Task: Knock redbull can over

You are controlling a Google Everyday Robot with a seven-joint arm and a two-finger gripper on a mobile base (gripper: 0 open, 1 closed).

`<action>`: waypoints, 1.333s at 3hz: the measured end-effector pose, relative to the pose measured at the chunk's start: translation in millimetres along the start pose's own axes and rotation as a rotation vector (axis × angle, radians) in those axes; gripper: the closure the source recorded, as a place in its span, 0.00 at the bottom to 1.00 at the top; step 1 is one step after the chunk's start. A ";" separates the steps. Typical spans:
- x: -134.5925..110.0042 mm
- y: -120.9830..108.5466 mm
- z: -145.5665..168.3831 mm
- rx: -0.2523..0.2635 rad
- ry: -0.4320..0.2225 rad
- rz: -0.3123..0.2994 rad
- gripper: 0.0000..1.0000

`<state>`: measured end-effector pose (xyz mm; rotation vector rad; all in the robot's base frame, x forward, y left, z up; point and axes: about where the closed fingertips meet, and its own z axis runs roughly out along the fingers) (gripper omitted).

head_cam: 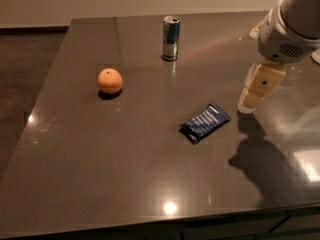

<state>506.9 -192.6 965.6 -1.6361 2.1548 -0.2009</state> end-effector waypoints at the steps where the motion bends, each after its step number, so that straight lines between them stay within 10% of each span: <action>1: -18.2 -26.1 22.5 0.029 -0.091 0.039 0.00; 4: -95.7 -86.5 98.0 0.131 -0.320 0.204 0.00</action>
Offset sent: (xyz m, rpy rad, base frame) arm 0.1209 0.0655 -0.0224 0.3306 -0.1625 0.0034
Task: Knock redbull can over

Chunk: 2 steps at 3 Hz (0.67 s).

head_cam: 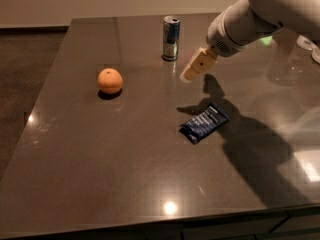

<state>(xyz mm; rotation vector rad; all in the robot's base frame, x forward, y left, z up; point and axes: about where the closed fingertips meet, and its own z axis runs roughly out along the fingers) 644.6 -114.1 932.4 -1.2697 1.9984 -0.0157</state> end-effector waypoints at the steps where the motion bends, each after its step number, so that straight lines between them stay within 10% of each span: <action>1: -9.6 -25.6 30.6 0.044 -0.002 0.099 0.00; 2: -17.2 -43.2 48.3 0.052 -0.004 0.164 0.00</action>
Offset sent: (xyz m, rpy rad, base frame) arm 0.0944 0.0101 -0.0067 0.1329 0.0309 -0.2054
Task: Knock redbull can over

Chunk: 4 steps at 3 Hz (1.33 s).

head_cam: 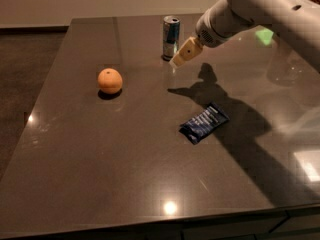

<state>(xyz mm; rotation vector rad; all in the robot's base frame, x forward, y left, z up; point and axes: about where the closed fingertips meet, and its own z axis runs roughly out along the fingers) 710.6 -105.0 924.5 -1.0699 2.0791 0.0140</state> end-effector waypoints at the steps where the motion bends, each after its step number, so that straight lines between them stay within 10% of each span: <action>1: -9.6 -10.0 19.9 -0.020 -0.016 0.076 0.00; 4: -45.1 -30.2 69.7 -0.073 -0.079 0.199 0.00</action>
Offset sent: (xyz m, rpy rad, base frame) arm 0.0712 0.0233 -0.0086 0.2009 0.0649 -0.0873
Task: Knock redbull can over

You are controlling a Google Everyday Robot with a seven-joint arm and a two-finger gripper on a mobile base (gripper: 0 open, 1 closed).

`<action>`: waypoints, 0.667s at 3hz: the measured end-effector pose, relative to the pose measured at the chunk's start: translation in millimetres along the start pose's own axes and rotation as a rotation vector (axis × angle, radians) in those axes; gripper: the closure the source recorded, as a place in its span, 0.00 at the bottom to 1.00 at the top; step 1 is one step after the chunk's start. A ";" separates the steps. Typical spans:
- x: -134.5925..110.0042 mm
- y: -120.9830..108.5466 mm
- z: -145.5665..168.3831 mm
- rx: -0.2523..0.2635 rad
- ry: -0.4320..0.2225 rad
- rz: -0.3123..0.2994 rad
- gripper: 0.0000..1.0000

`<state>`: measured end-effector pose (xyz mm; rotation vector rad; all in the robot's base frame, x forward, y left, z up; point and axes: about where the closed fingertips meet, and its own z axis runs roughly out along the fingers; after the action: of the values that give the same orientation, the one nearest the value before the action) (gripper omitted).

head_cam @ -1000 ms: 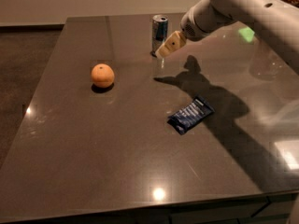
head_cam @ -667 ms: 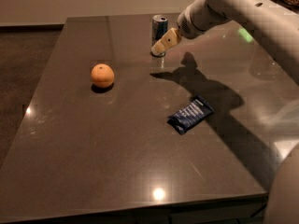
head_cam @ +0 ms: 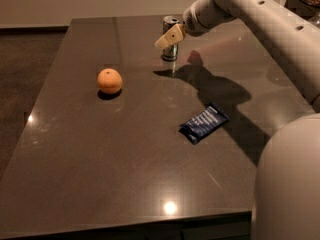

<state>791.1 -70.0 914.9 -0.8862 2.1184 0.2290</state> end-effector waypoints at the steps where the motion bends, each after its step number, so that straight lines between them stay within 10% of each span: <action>1: -8.5 -2.6 9.3 -0.015 -0.012 0.009 0.00; 2: -15.2 -5.4 14.9 -0.029 -0.022 0.015 0.11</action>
Offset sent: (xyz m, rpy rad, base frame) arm 0.0315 0.0095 0.0129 0.0600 0.0000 0.0217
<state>810.3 -59.6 917.1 -0.8814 2.1062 0.2768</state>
